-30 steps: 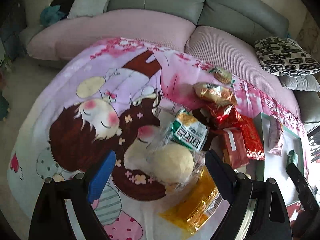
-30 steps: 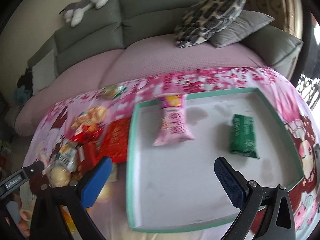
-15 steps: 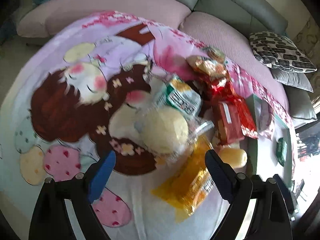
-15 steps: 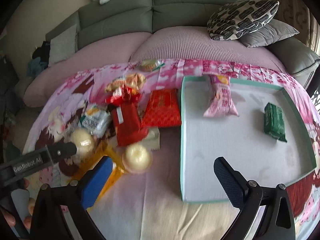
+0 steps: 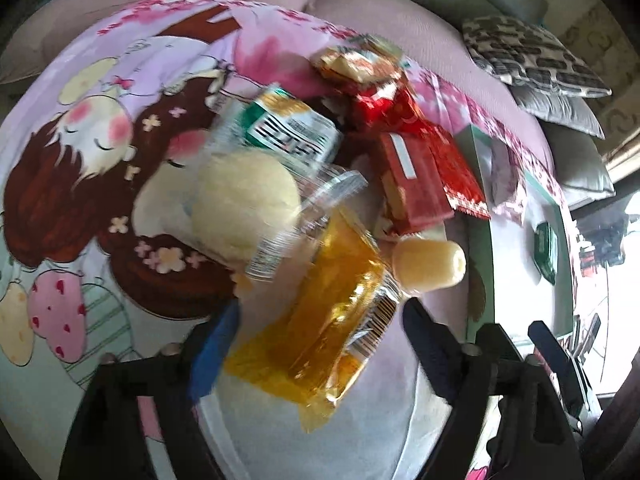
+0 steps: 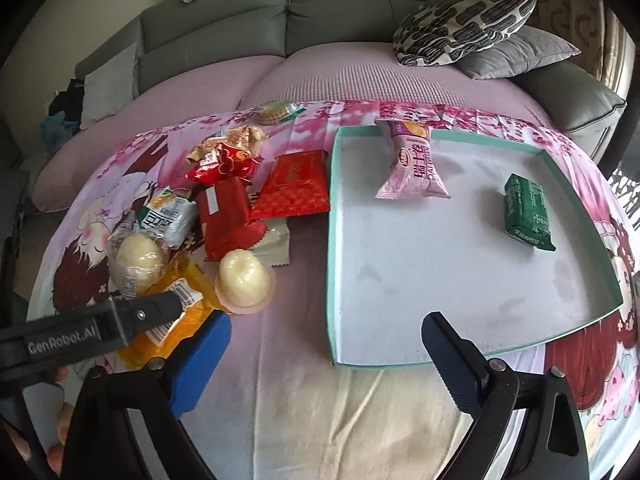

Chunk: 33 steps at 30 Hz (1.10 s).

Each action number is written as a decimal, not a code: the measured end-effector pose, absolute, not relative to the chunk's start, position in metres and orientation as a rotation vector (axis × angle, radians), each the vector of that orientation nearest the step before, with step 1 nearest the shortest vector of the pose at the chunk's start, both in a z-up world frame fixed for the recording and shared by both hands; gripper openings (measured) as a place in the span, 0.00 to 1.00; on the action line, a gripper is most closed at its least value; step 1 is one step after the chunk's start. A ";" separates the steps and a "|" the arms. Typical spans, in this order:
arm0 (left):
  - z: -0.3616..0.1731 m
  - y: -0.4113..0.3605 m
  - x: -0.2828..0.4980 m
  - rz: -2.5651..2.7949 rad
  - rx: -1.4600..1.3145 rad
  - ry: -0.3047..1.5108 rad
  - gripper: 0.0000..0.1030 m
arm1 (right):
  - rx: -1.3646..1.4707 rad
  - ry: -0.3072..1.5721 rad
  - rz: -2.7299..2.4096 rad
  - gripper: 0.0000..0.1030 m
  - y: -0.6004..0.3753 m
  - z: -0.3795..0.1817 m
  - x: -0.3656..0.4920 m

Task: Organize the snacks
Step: 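Grasp the yellow barcode bag with the left gripper while the right approaches a jelly cup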

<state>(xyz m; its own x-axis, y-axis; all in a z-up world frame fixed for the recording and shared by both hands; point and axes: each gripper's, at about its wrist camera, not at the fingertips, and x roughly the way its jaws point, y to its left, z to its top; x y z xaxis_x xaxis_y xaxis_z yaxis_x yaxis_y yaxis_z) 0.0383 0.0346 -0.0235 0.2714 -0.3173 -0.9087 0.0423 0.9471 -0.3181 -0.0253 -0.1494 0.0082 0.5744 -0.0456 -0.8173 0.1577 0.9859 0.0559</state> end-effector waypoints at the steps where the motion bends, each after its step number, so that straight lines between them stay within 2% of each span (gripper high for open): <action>1: -0.026 0.032 0.038 -0.259 -0.258 1.289 0.67 | 0.124 0.957 -0.124 0.93 -0.149 0.007 -0.025; 6: -0.034 0.028 0.041 -0.271 -0.266 1.312 0.63 | 0.106 0.978 -0.134 0.92 -0.149 0.003 -0.024; 8: -0.036 0.027 0.040 -0.275 -0.268 1.312 0.58 | 0.102 0.982 -0.136 0.92 -0.148 0.002 -0.024; 10: -0.035 0.026 0.038 -0.272 -0.256 1.305 0.45 | 0.109 0.981 -0.135 0.92 -0.149 0.001 -0.024; 20: -0.025 0.027 0.039 -0.286 -0.261 1.275 0.42 | 0.120 0.965 -0.125 0.91 -0.149 0.003 -0.021; 27: -0.004 0.037 0.036 -0.295 -0.277 1.212 0.42 | 0.100 0.939 -0.092 0.82 -0.141 0.006 -0.017; 31: 0.004 0.044 0.038 -0.257 -0.271 1.180 0.42 | 0.087 0.933 -0.062 0.72 -0.134 0.006 -0.014; 33: 0.007 0.053 0.040 -0.232 -0.290 1.165 0.42 | 0.074 0.928 -0.040 0.72 -0.128 0.006 -0.012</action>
<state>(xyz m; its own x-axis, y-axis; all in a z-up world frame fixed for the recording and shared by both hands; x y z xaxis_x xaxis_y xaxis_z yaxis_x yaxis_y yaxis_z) 0.0396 0.0525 0.0068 0.3784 -0.3269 -0.8660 0.0297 0.9394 -0.3417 -0.0123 -0.1276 0.0058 0.5992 -0.0027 -0.8006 0.0666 0.9967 0.0465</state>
